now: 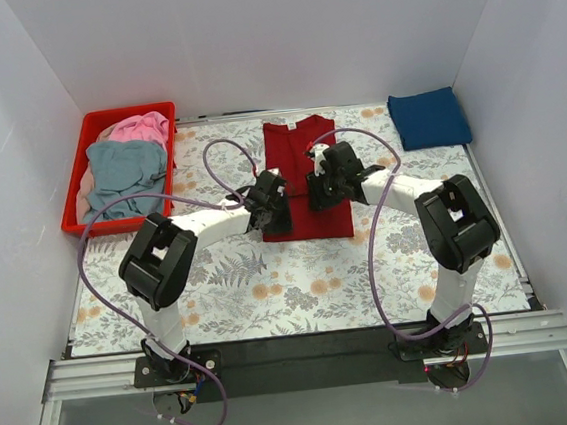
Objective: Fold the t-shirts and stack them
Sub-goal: Fold the tshirt
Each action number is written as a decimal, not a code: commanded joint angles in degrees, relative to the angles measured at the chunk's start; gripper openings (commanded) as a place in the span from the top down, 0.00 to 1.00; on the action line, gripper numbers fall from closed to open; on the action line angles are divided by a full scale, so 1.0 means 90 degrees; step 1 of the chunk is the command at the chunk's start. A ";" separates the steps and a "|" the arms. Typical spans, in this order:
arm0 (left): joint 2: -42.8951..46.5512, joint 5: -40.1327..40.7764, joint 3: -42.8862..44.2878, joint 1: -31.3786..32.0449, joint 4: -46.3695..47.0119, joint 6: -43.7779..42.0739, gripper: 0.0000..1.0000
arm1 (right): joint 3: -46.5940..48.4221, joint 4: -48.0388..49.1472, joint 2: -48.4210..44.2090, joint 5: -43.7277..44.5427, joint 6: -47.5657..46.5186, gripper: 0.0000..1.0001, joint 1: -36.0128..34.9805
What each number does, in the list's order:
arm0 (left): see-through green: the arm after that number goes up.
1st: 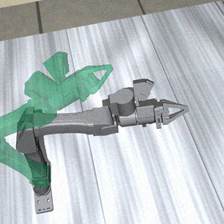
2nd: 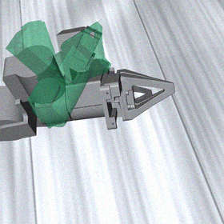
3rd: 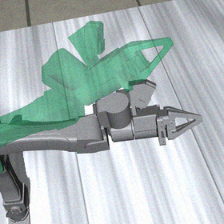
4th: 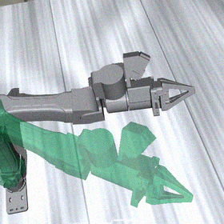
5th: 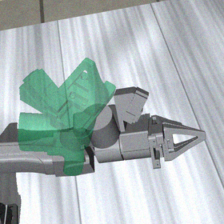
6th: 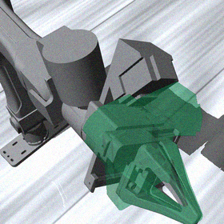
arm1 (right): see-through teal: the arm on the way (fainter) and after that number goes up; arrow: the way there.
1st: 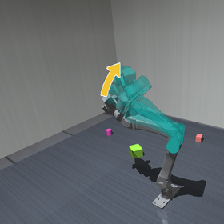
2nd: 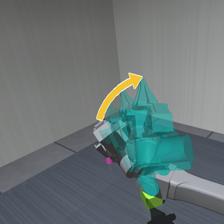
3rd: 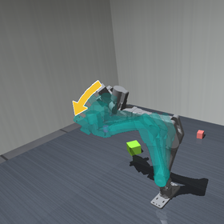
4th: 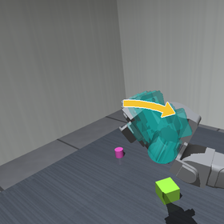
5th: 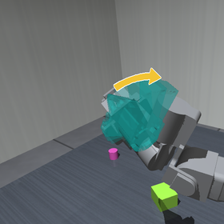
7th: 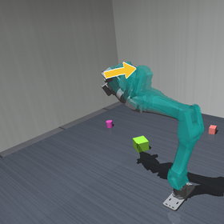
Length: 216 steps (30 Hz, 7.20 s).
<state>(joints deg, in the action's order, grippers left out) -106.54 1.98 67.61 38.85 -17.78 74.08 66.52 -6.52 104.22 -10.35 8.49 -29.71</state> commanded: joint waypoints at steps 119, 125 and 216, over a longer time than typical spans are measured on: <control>0.1399 -0.2788 -0.2855 -0.2198 0.0629 0.1045 0.69 | -0.2449 0.4817 0.1475 -0.4476 0.4418 0.55 0.0137; 0.1544 -0.2817 -0.3322 -0.2198 0.0189 0.1055 0.78 | -0.2869 0.4680 0.1233 -0.4416 0.4477 0.56 0.0323; 0.3772 0.1021 -0.2454 -0.2344 -0.0271 -0.0731 0.30 | -0.0282 -0.2957 -0.0086 0.2331 0.1693 0.51 -0.1357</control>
<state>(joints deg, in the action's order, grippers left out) -73.03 12.23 44.60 17.54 -21.21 68.42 63.88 -31.16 101.47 7.51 22.74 -41.65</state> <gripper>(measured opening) 0.703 0.501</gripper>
